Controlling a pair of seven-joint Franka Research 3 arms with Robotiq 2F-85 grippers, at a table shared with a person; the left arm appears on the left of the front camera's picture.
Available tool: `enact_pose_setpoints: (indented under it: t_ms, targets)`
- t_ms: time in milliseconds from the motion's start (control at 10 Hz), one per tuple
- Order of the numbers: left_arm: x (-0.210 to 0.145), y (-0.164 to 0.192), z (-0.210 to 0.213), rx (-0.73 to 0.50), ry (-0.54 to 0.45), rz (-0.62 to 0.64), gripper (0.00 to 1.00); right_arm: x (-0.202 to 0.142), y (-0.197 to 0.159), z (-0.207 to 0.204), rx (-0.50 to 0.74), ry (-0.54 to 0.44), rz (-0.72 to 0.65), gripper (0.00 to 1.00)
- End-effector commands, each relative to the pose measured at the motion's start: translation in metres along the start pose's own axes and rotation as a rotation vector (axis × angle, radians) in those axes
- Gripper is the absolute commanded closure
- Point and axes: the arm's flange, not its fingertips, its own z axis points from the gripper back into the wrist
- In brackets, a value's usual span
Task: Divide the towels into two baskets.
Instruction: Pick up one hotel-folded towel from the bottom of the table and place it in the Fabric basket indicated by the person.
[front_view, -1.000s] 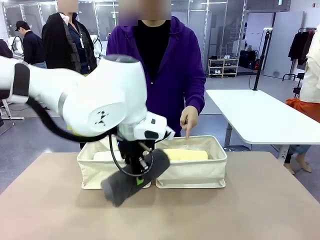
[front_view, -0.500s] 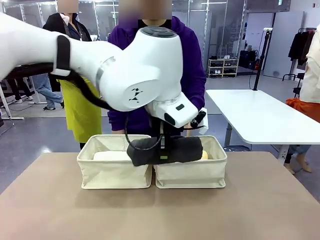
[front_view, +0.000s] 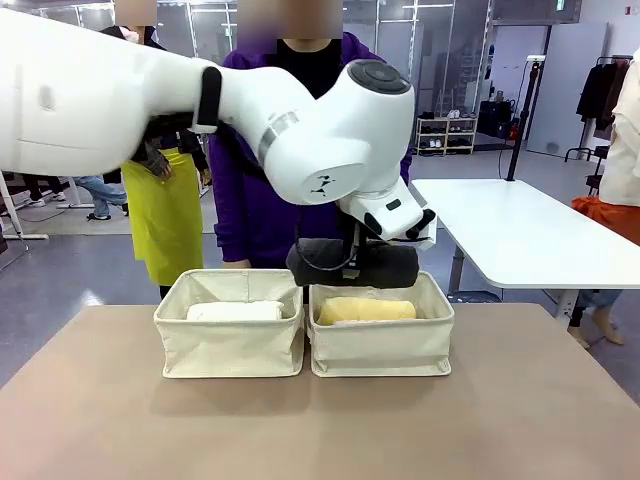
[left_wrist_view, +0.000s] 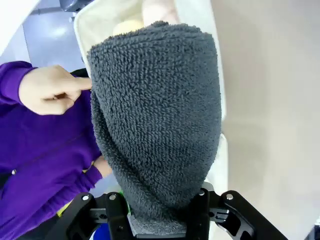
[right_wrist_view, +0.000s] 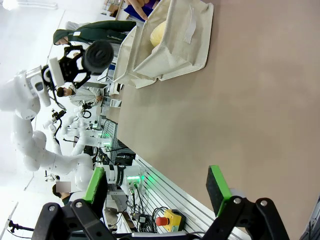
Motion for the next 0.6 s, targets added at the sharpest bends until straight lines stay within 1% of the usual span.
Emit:
enact_pose_setpoints:
  t_ms: [0, 200, 300, 400, 500]
  targets:
    - [0.022, 0.017, -0.022, 0.05, -0.031, 0.061, 0.59, -0.002, 0.002, 0.001, 0.007, -0.006, 0.009, 0.0]
    - [0.034, 0.012, -0.049, 0.165, -0.007, 0.09, 0.59, -0.002, 0.002, 0.001, 0.007, -0.006, 0.009, 0.0]
    - [0.035, 0.01, -0.057, 0.187, -0.025, 0.118, 0.59, -0.002, 0.002, 0.001, 0.007, -0.006, 0.009, 0.0]
    - [0.036, 0.007, -0.066, 0.175, -0.039, 0.12, 0.59, -0.002, 0.002, 0.001, 0.007, -0.006, 0.009, 0.0]
    - [0.038, 0.003, -0.079, 0.183, -0.015, 0.132, 0.59, -0.002, 0.002, 0.001, 0.007, -0.006, 0.009, 0.0]
